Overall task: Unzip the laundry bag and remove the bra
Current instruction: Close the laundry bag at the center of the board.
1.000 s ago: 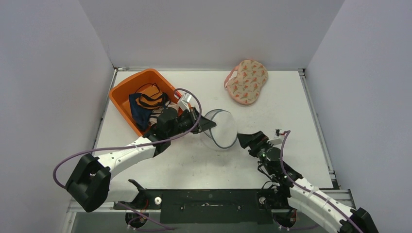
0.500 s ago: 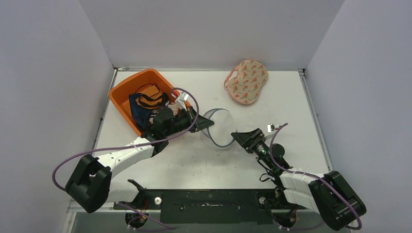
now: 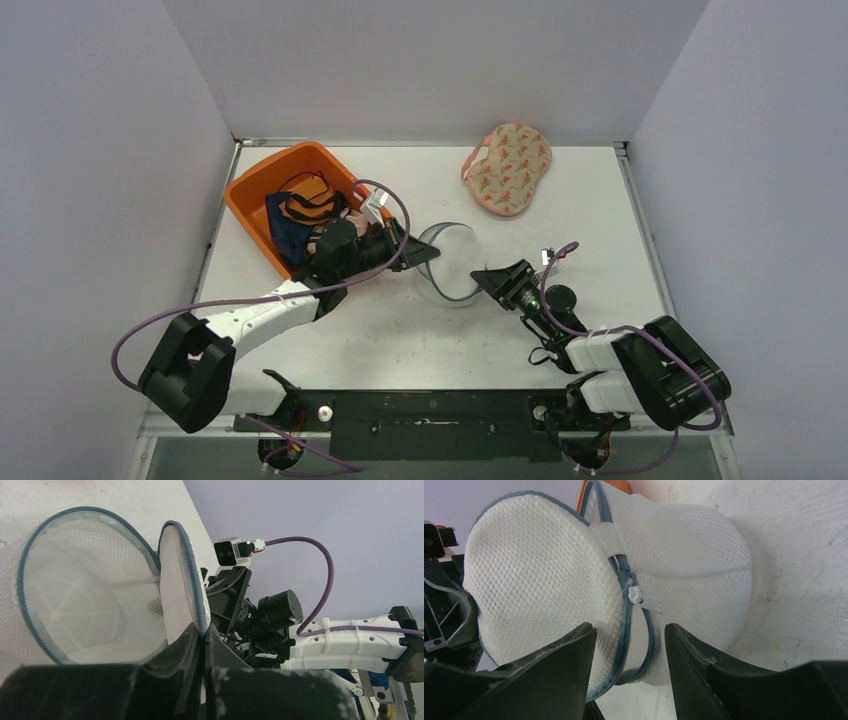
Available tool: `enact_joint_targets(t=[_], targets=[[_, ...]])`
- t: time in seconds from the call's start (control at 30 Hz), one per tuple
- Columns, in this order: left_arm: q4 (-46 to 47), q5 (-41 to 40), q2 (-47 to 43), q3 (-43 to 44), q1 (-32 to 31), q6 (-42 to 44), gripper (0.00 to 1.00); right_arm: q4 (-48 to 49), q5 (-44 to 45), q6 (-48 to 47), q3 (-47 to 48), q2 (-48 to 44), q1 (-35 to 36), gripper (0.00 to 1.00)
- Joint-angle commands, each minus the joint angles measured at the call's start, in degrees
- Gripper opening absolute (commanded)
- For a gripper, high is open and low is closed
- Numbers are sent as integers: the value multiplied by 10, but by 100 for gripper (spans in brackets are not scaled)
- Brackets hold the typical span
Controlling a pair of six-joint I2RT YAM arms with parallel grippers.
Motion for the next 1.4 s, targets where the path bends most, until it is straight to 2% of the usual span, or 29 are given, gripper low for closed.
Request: enact_joint_targets(t=[0.0,0.2,0.33,0.5,0.67,0.97,1.1,1.27,1.37], targets=[[37,11,15,6,6,10,0,62,0,-25,26,13,-4,45],[6,2,34,22,8,25,0,24,-18,-59,34,-6,-6,19],[-68,-30,38,43,8,49,0,-103,-18,-113,44,-73,-9,6],[-141,-82,38,59,5,79,3,-286,5,-196,64,-159,-12,5],[-145,-114,54,75,-8,93,3,-355,-14,-232,56,-192,-13,5],[-154,-142,132,160,-39,127,1,-349,-65,-237,15,-229,-14,5],[-138,-143,134,172,-47,138,1,-361,-72,-243,8,-259,-15,5],[-140,-150,121,191,-49,169,12,-358,-95,-248,1,-295,-16,5],[-146,-139,130,213,-49,190,12,-345,-106,-241,-5,-313,-16,5]])
